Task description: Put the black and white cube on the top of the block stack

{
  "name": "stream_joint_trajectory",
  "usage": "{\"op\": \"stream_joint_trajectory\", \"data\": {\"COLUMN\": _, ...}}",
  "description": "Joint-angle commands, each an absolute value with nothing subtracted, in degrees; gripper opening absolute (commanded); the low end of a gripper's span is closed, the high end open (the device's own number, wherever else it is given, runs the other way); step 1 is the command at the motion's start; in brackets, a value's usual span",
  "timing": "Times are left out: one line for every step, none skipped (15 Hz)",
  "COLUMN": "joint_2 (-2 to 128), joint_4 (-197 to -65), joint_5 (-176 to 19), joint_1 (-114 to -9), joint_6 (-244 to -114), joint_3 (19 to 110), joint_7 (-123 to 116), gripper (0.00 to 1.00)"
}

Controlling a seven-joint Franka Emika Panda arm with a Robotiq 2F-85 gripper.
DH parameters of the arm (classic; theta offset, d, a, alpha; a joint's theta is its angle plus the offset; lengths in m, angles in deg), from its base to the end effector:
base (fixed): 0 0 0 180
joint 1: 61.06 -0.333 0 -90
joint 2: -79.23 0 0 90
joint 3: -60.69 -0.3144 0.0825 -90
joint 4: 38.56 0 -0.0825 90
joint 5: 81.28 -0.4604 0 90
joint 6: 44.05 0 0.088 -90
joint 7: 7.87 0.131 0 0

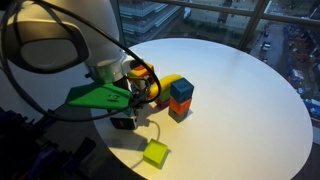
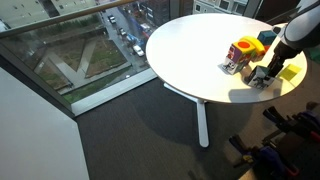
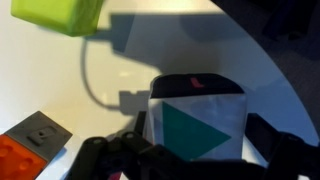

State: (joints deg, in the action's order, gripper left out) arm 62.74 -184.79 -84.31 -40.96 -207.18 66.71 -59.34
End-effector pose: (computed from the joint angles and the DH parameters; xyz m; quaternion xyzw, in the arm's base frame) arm 0.4212 -0.2158 0.0665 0.9804 0.1969 -0.0008 0.0085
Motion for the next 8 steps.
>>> {"op": "stream_joint_trajectory", "data": {"joint_2": 62.4, "joint_4": -185.1, "joint_5": -83.5, "joint_1": -39.3, "joint_6": -208.4, "joint_3": 65.9, "joint_7": -60.6, "gripper": 0.75}}
{"op": "stream_joint_trajectory", "data": {"joint_2": 62.3, "joint_4": -185.1, "joint_5": -83.2, "joint_1": -39.7, "joint_6": -208.4, "joint_3": 66.2, "joint_7": -59.9, "gripper": 0.73}}
{"op": "stream_joint_trajectory", "data": {"joint_2": 62.4, "joint_4": -185.2, "joint_5": -82.9, "joint_1": -39.9, "joint_6": -208.4, "joint_3": 66.5, "joint_7": -59.4, "gripper": 0.66}}
{"op": "stream_joint_trajectory", "data": {"joint_2": 62.7, "joint_4": -185.4, "joint_5": -82.4, "joint_1": -40.4, "joint_6": -208.4, "joint_3": 67.0, "joint_7": -58.6, "gripper": 0.56}}
{"op": "stream_joint_trajectory", "data": {"joint_2": 63.5, "joint_4": -185.8, "joint_5": -82.2, "joint_1": -40.6, "joint_6": -208.2, "joint_3": 67.2, "joint_7": -58.1, "gripper": 0.48}}
{"op": "stream_joint_trajectory", "data": {"joint_2": 64.6, "joint_4": -186.4, "joint_5": -82.0, "joint_1": -40.8, "joint_6": -207.8, "joint_3": 67.5, "joint_7": -57.7, "gripper": 0.42}}
{"op": "stream_joint_trajectory", "data": {"joint_2": 65.4, "joint_4": -186.7, "joint_5": -81.5, "joint_1": -41.1, "joint_6": -207.7, "joint_3": 68.0, "joint_7": -56.9, "gripper": 0.35}}
{"op": "stream_joint_trajectory", "data": {"joint_2": 66.4, "joint_4": -187.3, "joint_5": -81.4, "joint_1": -41.0, "joint_6": -207.0, "joint_3": 68.1, "joint_7": -57.0, "gripper": 0.28}}
